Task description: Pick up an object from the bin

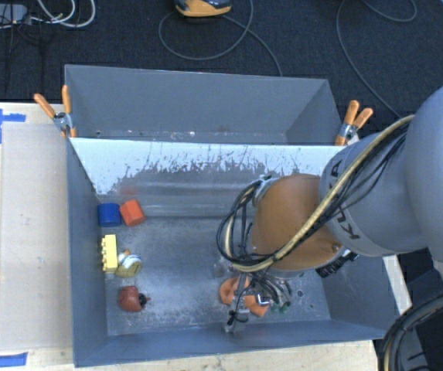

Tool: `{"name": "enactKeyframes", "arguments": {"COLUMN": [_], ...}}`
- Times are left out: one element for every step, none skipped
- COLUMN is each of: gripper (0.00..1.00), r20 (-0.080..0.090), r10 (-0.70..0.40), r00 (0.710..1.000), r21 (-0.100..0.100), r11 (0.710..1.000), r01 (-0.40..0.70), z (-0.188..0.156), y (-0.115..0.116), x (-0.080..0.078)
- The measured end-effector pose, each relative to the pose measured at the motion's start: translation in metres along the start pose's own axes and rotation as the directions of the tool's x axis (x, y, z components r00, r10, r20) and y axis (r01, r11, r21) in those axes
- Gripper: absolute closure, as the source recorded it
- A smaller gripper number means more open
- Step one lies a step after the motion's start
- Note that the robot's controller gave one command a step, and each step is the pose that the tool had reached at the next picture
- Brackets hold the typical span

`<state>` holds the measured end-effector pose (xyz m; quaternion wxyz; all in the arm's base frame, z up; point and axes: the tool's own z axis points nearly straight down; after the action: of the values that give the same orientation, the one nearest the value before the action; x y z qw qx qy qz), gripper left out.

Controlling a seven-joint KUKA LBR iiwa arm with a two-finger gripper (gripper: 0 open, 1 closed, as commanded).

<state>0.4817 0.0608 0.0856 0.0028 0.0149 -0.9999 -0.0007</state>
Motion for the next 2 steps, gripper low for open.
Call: {"name": "enactKeyframes", "arguments": {"gripper": [0.0,0.0], "r20": [-0.004,0.003], "r10": [-0.018,-0.063], "r00": [1.0,0.998], "r21": [0.002,0.001], "r11": [1.0,0.998], "r01": [0.018,0.063], "z": [0.004,0.008], "y": [-0.024,-0.048], "x": [-0.044,-0.047]}}
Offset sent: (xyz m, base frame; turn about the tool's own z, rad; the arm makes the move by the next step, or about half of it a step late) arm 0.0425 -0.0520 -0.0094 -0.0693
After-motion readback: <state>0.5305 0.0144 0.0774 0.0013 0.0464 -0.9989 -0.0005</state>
